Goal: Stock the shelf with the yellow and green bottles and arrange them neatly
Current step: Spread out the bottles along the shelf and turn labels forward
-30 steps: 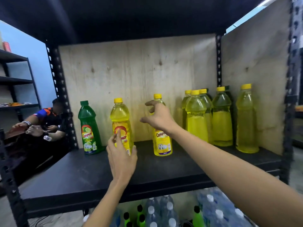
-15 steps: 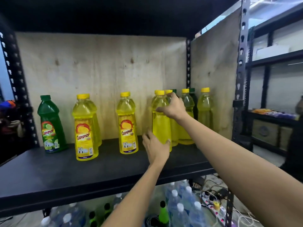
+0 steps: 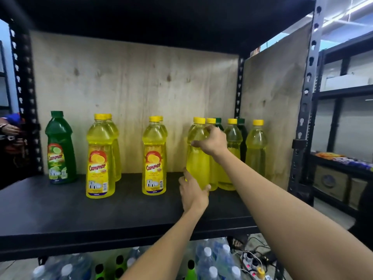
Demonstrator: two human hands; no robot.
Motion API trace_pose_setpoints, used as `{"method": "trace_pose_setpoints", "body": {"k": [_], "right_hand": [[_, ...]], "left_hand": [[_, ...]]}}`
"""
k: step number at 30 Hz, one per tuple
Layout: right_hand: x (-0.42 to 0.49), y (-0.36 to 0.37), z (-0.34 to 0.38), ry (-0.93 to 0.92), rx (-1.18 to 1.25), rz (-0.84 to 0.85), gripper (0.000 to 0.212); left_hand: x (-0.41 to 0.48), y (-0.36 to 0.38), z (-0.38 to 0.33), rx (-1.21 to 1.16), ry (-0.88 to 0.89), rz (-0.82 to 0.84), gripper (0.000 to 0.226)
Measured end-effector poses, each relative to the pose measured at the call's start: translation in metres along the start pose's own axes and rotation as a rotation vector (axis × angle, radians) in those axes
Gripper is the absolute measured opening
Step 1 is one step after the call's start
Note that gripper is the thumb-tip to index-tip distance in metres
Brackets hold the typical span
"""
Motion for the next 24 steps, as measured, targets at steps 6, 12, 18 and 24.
{"method": "trace_pose_setpoints", "body": {"k": [6, 12, 18, 24], "right_hand": [[-0.036, -0.022, 0.024, -0.052, 0.010, -0.061, 0.079], [-0.085, -0.030, 0.078, -0.159, 0.058, -0.066, 0.087], [-0.122, 0.006, 0.137, -0.197, 0.146, 0.050, 0.086], [-0.141, 0.050, 0.176, -0.190, 0.219, 0.131, 0.087]], "left_hand": [[-0.022, -0.032, 0.001, -0.001, 0.084, -0.034, 0.100], [-0.050, -0.095, 0.018, 0.002, 0.126, -0.110, 0.106], [-0.062, -0.166, 0.059, 0.042, 0.088, -0.212, 0.106], [-0.054, -0.215, 0.098, 0.088, 0.028, -0.263, 0.106]]}}
Point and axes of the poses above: each hand's wrist, its own x-axis towards the middle knuckle, its own y-axis out of the palm, z = x × y, the point moved 7 cm from there along x, towards the middle knuckle, and after that the axes turned 4 degrees about y, right-handed, at the moved point
